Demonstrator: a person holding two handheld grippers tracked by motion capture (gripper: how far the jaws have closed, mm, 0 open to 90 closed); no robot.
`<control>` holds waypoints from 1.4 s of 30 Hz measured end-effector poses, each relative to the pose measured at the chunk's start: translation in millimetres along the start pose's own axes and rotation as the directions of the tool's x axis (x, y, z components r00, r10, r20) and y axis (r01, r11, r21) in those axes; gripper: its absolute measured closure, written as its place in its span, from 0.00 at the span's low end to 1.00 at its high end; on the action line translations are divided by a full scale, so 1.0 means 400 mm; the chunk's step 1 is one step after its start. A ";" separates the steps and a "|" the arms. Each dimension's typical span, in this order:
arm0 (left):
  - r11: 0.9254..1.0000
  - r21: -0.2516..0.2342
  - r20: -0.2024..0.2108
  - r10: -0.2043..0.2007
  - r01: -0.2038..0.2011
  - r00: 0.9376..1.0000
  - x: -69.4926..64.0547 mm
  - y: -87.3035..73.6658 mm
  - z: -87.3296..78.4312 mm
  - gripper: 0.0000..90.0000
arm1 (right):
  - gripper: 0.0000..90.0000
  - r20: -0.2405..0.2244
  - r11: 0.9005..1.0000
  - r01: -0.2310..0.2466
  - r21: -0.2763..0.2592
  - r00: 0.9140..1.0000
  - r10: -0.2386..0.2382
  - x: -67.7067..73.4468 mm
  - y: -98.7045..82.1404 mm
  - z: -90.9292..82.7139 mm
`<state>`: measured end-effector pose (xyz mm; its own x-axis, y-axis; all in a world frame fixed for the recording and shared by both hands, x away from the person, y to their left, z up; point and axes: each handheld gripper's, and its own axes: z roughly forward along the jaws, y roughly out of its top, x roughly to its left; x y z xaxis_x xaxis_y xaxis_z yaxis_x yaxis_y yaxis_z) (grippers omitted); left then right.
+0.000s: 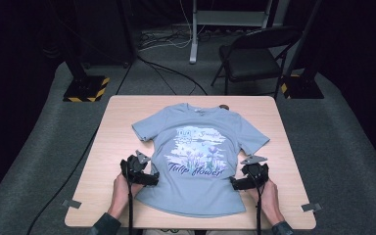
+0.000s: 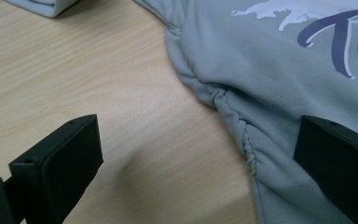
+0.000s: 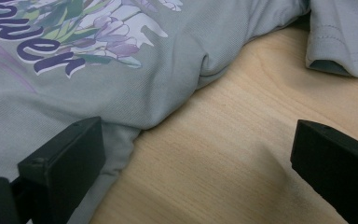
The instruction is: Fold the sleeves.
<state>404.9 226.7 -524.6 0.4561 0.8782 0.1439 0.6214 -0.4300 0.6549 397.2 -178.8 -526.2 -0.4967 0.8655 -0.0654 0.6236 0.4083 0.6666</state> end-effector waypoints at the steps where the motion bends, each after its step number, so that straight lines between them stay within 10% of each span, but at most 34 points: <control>1: 1.000 0.001 0.002 0.002 -0.002 1.000 -0.001 -0.001 -0.002 0.01 | 0.02 -0.001 1.000 -0.001 0.001 1.000 0.001 0.000 0.000 0.000; 42: 0.999 0.017 0.016 0.028 -0.029 0.999 -0.046 -0.055 -0.058 0.01 | 0.02 -0.046 1.000 0.002 0.013 0.999 -0.002 0.006 -0.038 -0.029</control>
<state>368.0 224.9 -524.3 0.4835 0.8623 0.1509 0.6187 -0.4585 0.6380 379.4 -186.2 -527.6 -0.5249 0.8506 -0.0322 0.6301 0.4138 0.6571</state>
